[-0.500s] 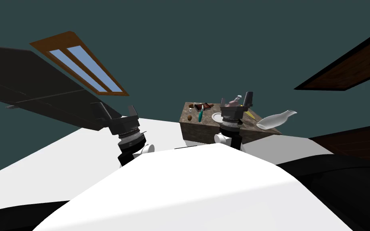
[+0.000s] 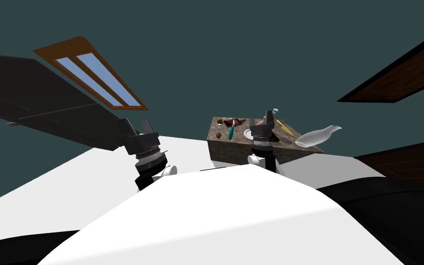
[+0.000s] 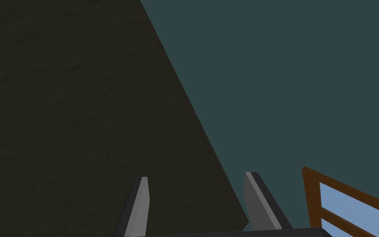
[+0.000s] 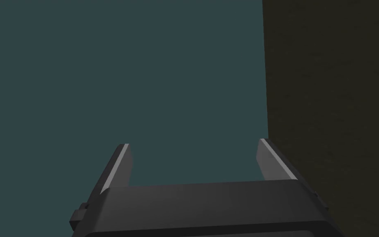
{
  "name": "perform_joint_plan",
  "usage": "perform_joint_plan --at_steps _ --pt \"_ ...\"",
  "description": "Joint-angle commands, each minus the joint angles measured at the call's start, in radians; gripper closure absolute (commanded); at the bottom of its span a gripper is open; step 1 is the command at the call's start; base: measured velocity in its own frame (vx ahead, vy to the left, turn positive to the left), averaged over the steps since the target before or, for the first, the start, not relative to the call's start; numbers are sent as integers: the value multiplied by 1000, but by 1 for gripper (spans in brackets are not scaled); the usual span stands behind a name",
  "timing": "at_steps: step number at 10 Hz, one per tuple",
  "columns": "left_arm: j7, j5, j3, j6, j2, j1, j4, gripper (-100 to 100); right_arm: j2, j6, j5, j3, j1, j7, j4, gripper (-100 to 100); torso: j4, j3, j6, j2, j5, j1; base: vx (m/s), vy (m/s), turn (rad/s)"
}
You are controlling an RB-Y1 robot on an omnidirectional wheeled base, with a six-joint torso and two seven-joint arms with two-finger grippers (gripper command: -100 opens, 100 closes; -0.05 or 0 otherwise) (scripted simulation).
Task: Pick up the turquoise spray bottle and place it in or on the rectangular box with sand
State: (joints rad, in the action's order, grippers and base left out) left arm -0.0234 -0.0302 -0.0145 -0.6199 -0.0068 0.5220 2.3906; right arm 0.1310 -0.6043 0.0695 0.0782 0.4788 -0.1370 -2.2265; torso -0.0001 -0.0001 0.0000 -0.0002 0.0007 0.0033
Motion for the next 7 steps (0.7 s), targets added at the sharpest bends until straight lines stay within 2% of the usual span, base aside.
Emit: perform_joint_plan --at_steps 1,7 --pt "0 0 0 0 0 0 0 0 27 13 -24 9 6 10 34 -100 0 0 0 0 0 0 0 63 -13" --pt "0 0 0 0 0 0 0 0 121 76 -127 54 34 46 181 -100 0 1 0 1 1 2 -11 80 -15"
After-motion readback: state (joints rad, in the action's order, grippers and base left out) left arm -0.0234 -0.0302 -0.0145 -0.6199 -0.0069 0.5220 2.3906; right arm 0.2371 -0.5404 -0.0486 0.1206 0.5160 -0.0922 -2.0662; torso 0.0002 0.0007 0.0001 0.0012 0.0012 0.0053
